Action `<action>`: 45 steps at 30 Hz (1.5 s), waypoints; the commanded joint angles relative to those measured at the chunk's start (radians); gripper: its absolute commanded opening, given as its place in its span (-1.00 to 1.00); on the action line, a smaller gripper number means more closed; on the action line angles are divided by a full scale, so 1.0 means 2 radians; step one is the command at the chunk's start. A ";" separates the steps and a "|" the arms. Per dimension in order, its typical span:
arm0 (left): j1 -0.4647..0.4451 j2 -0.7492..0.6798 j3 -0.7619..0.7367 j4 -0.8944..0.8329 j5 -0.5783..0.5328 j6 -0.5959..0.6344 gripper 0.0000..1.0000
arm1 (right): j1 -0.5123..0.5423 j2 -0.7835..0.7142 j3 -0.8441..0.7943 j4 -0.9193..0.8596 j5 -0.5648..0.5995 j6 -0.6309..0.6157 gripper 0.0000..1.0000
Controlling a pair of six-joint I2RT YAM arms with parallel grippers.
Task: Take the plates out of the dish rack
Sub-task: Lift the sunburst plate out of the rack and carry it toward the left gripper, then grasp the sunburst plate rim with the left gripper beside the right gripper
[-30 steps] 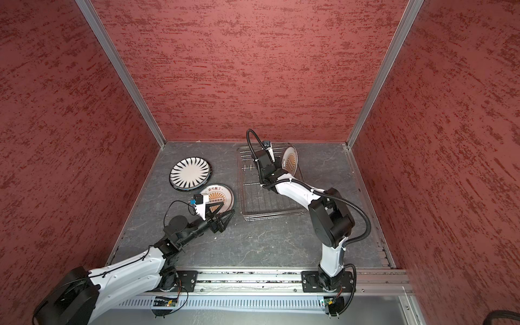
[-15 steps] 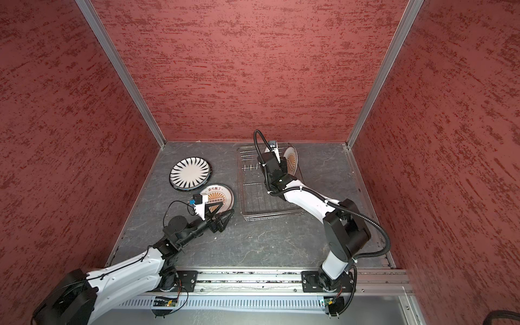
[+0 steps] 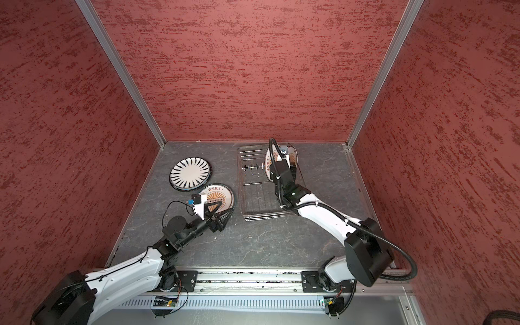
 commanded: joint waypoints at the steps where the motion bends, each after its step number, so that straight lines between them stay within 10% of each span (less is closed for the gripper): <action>1: -0.004 0.005 -0.008 0.033 -0.013 -0.006 0.99 | -0.001 -0.057 -0.032 0.072 -0.056 0.006 -1.00; 16: -0.008 -0.083 -0.003 0.016 0.002 -0.030 0.99 | -0.055 -0.248 -0.229 0.242 -0.265 0.127 -1.00; 29: -0.009 -0.037 0.044 0.031 0.080 -0.020 0.99 | -0.064 -0.365 -0.390 0.377 -0.307 0.218 -1.00; 45: -0.024 -0.036 0.063 0.021 0.092 0.027 0.99 | -0.063 -0.255 -0.446 0.638 -0.494 0.243 -1.00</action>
